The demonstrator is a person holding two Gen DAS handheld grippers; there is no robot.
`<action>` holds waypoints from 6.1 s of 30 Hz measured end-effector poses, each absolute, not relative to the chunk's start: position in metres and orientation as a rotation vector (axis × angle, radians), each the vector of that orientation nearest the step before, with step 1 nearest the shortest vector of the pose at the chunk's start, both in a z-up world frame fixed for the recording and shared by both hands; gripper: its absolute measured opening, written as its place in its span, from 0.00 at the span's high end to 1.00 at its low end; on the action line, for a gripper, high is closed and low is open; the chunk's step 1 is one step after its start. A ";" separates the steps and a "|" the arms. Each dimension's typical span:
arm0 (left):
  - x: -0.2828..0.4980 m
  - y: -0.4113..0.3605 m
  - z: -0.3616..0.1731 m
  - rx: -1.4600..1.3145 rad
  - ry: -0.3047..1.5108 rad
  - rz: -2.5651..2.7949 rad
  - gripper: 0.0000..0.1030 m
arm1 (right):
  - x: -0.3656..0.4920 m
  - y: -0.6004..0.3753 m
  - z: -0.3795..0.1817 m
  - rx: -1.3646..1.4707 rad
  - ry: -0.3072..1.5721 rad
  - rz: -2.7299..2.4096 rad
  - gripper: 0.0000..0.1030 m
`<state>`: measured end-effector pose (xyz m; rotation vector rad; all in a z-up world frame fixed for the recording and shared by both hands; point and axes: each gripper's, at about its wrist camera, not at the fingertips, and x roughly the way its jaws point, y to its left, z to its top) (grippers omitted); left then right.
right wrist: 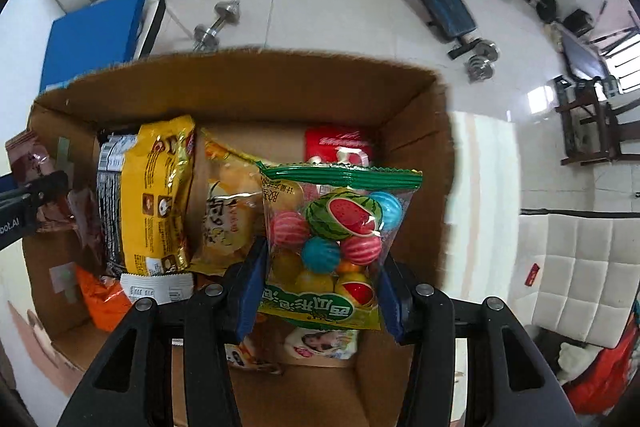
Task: Organize snacks
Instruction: 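Lower both bags into the box and open both tools, then move both tools to the table and grasp the Franzzi cookie pack with the right tool, then grasp the small yellow packet with the left tool while the right tool holds the Franzzi pack, then lower both packets into the box and open both tools, then move the left tool to the red packet on the table and grasp it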
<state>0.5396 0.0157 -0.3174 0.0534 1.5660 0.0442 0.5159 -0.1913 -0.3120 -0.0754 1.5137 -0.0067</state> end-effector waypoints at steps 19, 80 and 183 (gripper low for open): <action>0.491 0.004 -0.252 -0.040 1.383 -0.045 0.15 | 0.471 -0.181 -0.253 -0.005 1.412 0.101 0.09; 0.274 0.153 -0.290 -0.561 1.402 0.348 0.16 | 0.251 -0.186 -0.340 0.290 1.464 0.070 0.39; 0.359 0.062 -0.202 -0.149 1.189 0.050 0.14 | 0.354 -0.171 -0.228 0.270 1.228 0.093 0.09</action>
